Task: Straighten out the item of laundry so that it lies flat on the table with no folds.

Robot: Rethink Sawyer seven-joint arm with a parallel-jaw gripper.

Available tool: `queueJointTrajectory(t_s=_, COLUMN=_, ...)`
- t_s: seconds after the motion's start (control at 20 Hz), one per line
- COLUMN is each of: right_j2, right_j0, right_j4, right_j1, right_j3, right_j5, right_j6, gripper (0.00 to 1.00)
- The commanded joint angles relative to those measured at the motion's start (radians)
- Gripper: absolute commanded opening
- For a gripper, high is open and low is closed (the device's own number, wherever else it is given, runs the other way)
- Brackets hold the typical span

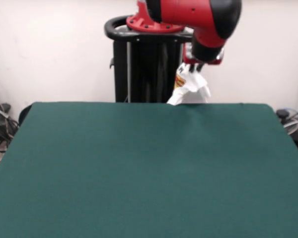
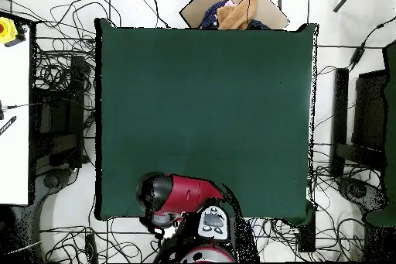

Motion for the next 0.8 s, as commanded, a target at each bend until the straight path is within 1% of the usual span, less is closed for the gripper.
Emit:
queueJointTrajectory(t_s=0.05, right_j2=0.008, right_j0=-0.017, right_j4=0.023, right_j1=0.076, right_j3=-0.194, right_j5=-0.126, right_j6=0.213, gripper=0.0)
queueJointTrajectory(t_s=0.2, right_j2=0.023, right_j0=-0.034, right_j4=0.045, right_j1=0.101, right_j3=-0.211, right_j5=-0.15, right_j6=0.209, gripper=0.0)
queueJointTrajectory(t_s=0.3, right_j2=0.029, right_j0=-0.041, right_j4=0.055, right_j1=0.101, right_j3=-0.214, right_j5=-0.152, right_j6=0.209, gripper=0.0)
queueJointTrajectory(t_s=0.6, right_j2=0.002, right_j0=-0.023, right_j4=0.065, right_j1=0.06, right_j3=-0.245, right_j5=-0.077, right_j6=0.239, gripper=0.0)
queueJointTrajectory(t_s=0.8, right_j2=0.004, right_j0=-0.024, right_j4=0.083, right_j1=0.05, right_j3=-0.286, right_j5=-0.033, right_j6=0.251, gripper=0.0)
